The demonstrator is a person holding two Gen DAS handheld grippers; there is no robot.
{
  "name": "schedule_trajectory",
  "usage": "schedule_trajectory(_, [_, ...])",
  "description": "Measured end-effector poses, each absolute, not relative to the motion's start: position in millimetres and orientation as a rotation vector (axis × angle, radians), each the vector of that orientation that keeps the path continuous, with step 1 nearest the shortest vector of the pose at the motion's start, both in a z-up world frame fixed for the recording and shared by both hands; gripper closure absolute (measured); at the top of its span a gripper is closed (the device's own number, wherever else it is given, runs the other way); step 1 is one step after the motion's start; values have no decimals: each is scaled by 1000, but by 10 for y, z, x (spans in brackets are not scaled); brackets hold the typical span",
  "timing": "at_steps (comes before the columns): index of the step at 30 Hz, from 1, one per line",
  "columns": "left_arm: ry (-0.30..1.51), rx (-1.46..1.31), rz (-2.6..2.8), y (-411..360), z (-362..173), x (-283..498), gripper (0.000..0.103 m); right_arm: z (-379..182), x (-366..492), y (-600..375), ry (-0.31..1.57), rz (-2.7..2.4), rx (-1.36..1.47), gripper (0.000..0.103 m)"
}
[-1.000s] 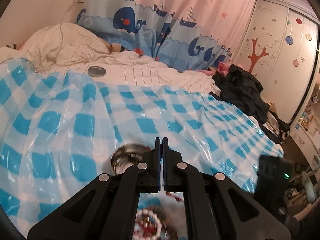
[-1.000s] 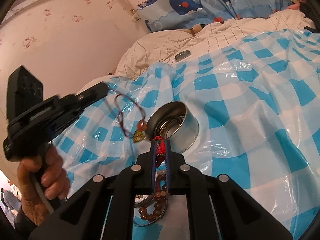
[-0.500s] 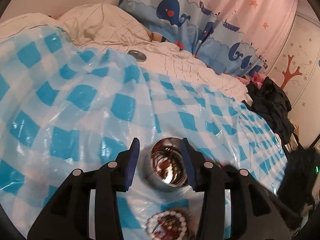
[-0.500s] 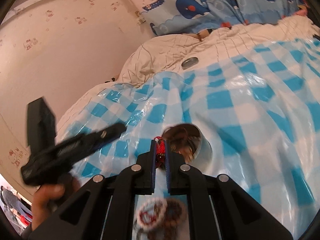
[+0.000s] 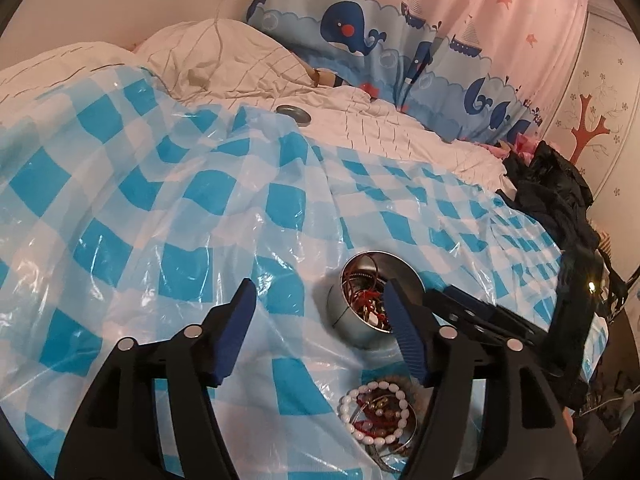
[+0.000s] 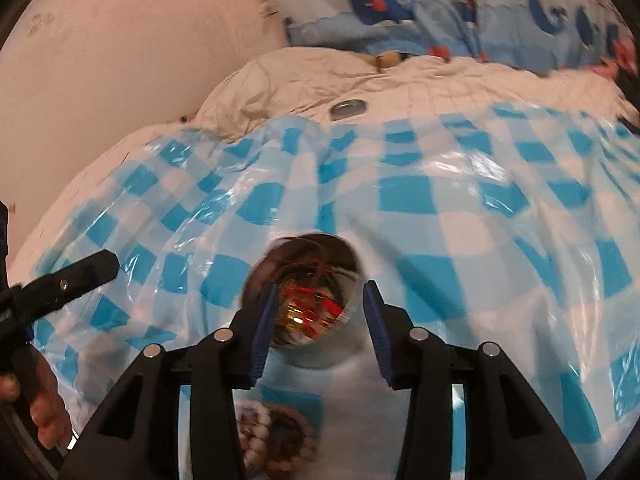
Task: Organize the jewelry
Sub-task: 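Drop the left tool's string into the tin while the right tool lowers its red cord in, then open the right tool and withdraw both tools from the tin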
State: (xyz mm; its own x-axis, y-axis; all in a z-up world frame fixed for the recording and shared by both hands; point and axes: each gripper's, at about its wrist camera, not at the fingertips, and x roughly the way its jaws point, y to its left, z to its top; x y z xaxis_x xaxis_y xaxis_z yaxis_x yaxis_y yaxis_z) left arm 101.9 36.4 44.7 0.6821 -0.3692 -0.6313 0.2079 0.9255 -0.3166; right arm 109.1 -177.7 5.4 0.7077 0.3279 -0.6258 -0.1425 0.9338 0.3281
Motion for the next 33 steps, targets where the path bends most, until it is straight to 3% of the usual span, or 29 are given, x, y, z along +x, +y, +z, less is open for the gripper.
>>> schedule_trajectory(6, [756,-229,-310,457,441,989,37,-81,1527,-1269,798,316,27,59])
schedule_trajectory(15, [746,-237,-321,468,486,965,34,-297,1620,-1258,854,199,-187,59])
schedule_trajectory(17, [746,-235,-319,468,485,962,33,-249,1554,-1331,851,211,-162,59])
schedule_trajectory(22, [751,-230,-325,447,487,953,33,-14,1199,-1598,747,203,-26,37])
schedule_trajectory(33, [759,-153,-350,78,477,828,27,-137,397,-2112,715,68,200,29])
